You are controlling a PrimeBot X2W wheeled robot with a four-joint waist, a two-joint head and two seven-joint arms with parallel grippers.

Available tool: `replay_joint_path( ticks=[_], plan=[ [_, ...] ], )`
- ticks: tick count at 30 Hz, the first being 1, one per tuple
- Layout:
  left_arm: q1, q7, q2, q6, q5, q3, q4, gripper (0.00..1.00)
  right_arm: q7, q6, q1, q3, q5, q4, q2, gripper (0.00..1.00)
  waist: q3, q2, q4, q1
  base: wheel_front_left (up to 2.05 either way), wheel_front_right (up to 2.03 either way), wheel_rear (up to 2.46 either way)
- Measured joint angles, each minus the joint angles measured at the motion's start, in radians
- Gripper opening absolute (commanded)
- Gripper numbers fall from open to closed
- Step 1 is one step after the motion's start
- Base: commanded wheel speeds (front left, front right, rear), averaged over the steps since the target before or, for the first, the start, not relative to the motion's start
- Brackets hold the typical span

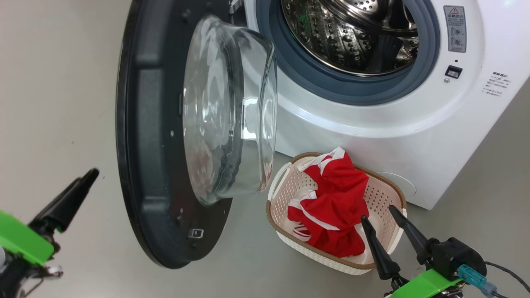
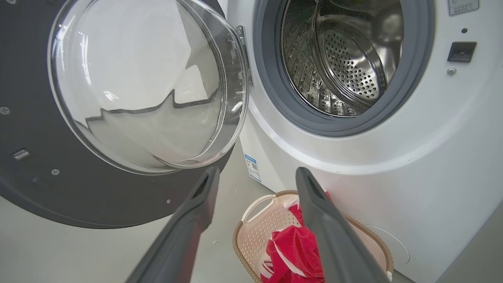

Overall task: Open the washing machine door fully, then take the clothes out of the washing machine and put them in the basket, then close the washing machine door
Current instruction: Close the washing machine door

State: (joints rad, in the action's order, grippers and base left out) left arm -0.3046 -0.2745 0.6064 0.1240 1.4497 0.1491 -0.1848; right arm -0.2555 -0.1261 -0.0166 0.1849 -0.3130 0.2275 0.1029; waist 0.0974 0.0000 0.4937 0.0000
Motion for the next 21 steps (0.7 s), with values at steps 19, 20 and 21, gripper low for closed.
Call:
replay_joint_path(
  ticks=[19,20,21],
  plan=[
    [0.143,0.430,-0.025,0.001,-0.086,0.188,-0.159,1.00,0.000,0.000,0.000,0.025,-0.002,-0.019,-0.004,1.00,0.001,0.0000,0.001,0.0000,0.00,0.00,0.00],
    [0.144,0.451,-0.031,0.001,-0.086,0.196,-0.170,1.00,0.000,0.000,0.000,0.025,-0.002,-0.020,-0.004,1.00,0.001,0.0000,0.001,0.0000,0.00,0.00,0.00],
    [0.145,0.466,-0.034,0.001,-0.086,0.207,-0.178,1.00,0.000,0.000,0.000,0.026,-0.003,-0.020,-0.004,1.00,0.001,0.0000,0.001,0.0000,0.00,0.00,0.00]
  ],
)
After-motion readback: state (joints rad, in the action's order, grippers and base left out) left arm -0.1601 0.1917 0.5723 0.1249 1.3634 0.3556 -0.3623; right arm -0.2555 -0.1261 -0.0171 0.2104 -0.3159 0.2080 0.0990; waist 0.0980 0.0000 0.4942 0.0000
